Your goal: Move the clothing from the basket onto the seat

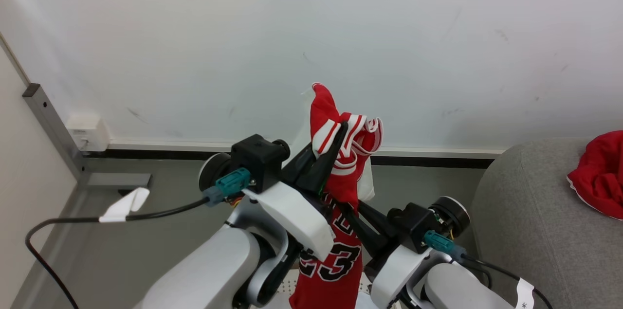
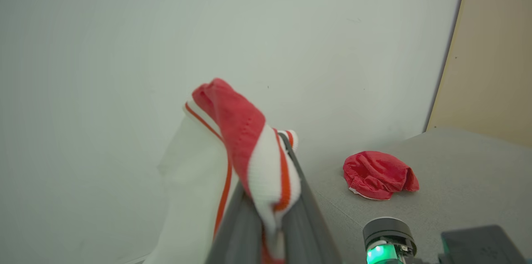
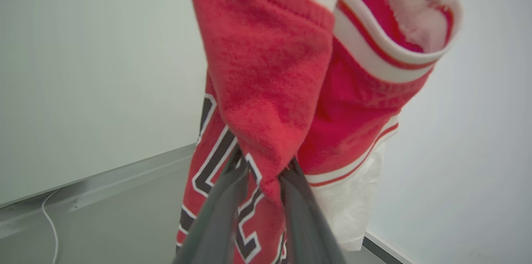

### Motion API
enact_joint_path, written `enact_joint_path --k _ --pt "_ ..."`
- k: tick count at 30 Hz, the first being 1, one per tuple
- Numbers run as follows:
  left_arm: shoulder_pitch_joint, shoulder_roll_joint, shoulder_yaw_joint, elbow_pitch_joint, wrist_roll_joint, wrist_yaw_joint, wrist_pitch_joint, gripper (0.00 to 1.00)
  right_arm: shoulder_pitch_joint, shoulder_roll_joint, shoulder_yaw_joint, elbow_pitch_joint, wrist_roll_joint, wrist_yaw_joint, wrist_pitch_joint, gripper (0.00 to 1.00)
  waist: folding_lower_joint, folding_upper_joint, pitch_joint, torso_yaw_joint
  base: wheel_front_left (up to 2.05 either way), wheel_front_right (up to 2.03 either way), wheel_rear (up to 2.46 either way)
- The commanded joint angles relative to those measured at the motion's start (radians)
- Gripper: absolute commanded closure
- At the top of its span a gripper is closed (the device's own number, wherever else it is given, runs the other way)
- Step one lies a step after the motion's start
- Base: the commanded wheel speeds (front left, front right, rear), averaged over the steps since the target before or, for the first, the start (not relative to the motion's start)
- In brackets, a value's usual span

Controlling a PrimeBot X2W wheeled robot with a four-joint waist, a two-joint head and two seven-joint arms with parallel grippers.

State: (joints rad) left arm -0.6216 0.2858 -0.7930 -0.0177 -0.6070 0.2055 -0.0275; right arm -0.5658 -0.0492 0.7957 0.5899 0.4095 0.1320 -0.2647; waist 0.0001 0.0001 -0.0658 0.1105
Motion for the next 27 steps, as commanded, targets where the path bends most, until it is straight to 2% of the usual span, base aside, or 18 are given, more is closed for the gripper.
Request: enact_joint_path --k 1,8,9,10,11,12,19,27 --pt "-0.007 0.004 0.004 0.006 0.003 0.001 -0.009 1.0 -0.008 -0.003 0.0 0.0 0.013 -0.002 0.001 1.0 -0.0001 -0.0001 -0.001 0.0 0.0 0.0 0.0" --pt "0.012 0.022 0.015 0.023 -0.003 0.009 -0.022 1.0 0.006 -0.002 -0.031 -0.008 0.025 -0.003 0.0 1.0 -0.0001 -0.0001 -0.002 -0.01 0.0 0.0 0.0" --pt "0.015 0.025 0.017 0.023 -0.004 0.01 -0.023 0.86 0.01 -0.002 -0.035 -0.01 0.021 -0.003 0.0 1.0 -0.0001 -0.0001 -0.001 -0.013 0.0 0.0 0.0" --pt "0.019 0.028 0.019 0.025 -0.006 0.011 -0.027 0.58 0.015 -0.002 -0.044 -0.014 0.018 -0.003 0.0 1.0 -0.0001 -0.0001 0.0 -0.016 0.0 0.0 0.0" --pt "0.022 0.03 0.02 0.026 -0.007 0.012 -0.03 0.18 0.02 -0.002 -0.051 -0.017 0.016 -0.003 0.0 1.0 -0.0001 -0.0001 0.001 -0.019 0.0 0.0 0.0" --pt "0.026 0.034 0.021 0.028 -0.008 0.013 -0.03 0.0 0.022 -0.002 -0.059 -0.021 0.014 -0.002 0.0 1.0 -0.0001 -0.0001 0.001 -0.023 0.0 0.0 0.0" --pt "0.059 0.058 0.014 0.027 -0.011 0.011 -0.034 0.0 0.036 -0.002 -0.135 -0.034 -0.008 -0.003 0.0 1.0 -0.0001 -0.0001 0.006 -0.05 0.0 0.0 0.0" --pt "0.096 0.076 0.005 0.018 -0.018 0.016 -0.035 0.0 0.026 -0.002 -0.266 -0.047 -0.066 -0.003 0.0 1.0 -0.0001 -0.0001 0.015 -0.076 0.0 0.0 0.0"
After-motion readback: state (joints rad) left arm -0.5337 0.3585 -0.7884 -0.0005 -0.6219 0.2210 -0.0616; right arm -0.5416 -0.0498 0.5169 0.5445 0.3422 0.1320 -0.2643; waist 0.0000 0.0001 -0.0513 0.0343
